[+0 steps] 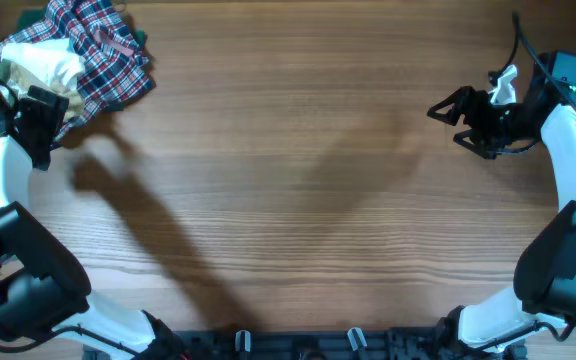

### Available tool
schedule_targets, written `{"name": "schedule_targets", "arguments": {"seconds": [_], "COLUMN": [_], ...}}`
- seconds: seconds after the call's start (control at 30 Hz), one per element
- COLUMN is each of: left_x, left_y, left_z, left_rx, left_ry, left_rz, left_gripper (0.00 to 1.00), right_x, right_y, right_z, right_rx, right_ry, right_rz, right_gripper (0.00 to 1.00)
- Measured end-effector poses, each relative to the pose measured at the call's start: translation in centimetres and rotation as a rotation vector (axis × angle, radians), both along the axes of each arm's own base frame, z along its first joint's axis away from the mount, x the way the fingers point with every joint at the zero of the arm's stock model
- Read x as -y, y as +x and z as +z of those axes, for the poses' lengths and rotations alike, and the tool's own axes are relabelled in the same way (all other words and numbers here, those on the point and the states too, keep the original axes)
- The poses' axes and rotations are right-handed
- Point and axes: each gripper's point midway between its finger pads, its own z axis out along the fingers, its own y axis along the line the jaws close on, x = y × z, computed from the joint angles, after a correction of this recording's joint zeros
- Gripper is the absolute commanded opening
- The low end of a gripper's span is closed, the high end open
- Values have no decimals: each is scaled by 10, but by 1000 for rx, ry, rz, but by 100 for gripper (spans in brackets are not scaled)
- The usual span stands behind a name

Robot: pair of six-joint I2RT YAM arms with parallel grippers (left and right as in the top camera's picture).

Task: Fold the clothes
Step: 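Lower the bundle onto the plaid shirt with the left gripper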

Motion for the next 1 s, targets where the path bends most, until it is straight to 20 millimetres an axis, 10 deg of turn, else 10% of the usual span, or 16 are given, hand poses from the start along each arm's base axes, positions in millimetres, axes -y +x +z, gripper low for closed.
{"name": "schedule_targets", "arguments": {"seconds": [0.33,0.67,1.0], "left_x": [-3,-11,-11], "left_y": [19,36,36], "left_z": [17,36,37], "left_rx": [102,191,195], "left_ry": [37,117,116], "left_rz": [-47,-82,-83], "left_gripper": [91,59,81], "right_x": [0,0,-1], "right_y": [0,-1,-2], "right_z": [0,0,0], "right_rx": [0,-4,-8], "right_ry": [0,1,3], "right_rz": [0,0,0], "right_gripper": [86,86,86]}}
